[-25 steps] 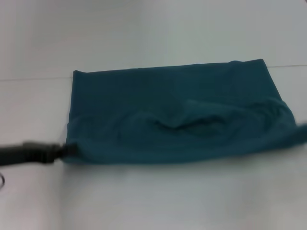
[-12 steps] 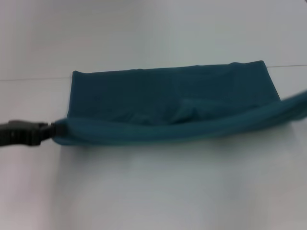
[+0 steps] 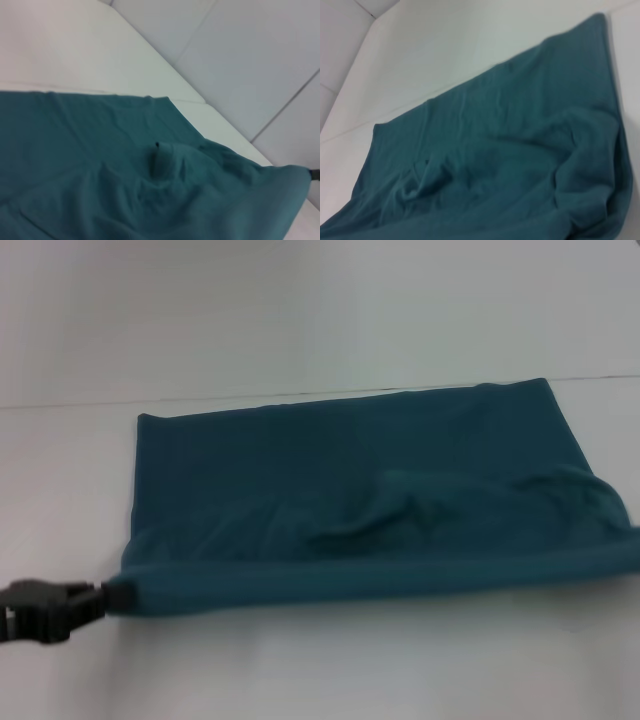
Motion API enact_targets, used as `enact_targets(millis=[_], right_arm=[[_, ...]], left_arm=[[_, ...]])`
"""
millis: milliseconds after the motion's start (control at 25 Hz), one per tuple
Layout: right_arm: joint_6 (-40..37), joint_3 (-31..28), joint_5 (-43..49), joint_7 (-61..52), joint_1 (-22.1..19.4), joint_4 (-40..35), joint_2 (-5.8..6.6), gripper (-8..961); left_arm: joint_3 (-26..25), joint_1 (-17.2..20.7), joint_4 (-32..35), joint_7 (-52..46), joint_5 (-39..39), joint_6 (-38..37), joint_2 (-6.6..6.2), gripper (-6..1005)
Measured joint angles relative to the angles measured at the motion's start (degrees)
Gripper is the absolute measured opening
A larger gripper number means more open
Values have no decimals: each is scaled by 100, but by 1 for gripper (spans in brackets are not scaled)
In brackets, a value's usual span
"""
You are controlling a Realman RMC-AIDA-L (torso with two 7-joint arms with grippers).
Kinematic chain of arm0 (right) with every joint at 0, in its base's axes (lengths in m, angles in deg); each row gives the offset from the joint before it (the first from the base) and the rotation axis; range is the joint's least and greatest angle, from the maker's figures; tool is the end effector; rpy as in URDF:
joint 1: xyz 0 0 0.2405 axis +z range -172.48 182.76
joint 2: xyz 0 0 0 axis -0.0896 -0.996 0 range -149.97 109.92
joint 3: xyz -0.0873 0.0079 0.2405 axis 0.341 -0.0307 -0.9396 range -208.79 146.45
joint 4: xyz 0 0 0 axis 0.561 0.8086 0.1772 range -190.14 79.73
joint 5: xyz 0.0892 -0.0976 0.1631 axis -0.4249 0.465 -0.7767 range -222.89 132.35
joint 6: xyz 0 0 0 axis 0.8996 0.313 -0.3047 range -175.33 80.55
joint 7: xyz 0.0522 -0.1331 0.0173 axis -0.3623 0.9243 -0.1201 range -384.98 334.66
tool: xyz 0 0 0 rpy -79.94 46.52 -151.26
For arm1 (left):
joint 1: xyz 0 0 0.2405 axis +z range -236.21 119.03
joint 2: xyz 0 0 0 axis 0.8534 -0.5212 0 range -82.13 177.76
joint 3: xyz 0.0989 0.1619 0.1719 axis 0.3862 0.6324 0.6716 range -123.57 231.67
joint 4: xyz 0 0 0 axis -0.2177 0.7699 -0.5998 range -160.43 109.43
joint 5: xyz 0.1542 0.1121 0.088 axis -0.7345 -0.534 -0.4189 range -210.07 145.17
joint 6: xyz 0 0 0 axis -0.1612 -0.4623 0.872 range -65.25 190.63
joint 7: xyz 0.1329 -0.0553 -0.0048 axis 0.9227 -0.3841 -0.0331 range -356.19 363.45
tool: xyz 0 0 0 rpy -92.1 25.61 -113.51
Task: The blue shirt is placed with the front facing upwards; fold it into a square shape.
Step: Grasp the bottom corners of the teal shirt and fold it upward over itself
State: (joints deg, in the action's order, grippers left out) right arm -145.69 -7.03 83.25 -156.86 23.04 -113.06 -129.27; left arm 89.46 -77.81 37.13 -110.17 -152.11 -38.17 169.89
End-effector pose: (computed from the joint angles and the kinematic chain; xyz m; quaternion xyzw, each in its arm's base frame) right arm 0.3604 0.2719 0.1524 -0.7315 0.6177 0.1818 0.2242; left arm -0.2816 0.2841 0.0565 -0.8666 -0.4302 -0.2237 0.1180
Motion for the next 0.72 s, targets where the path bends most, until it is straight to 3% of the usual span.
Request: enact_targets(millis=[720], right_arm=[[-523, -75, 346, 800, -734, 716, -109, 67]], left_arm=[[78, 639, -31, 294, -217, -704, 79, 7]])
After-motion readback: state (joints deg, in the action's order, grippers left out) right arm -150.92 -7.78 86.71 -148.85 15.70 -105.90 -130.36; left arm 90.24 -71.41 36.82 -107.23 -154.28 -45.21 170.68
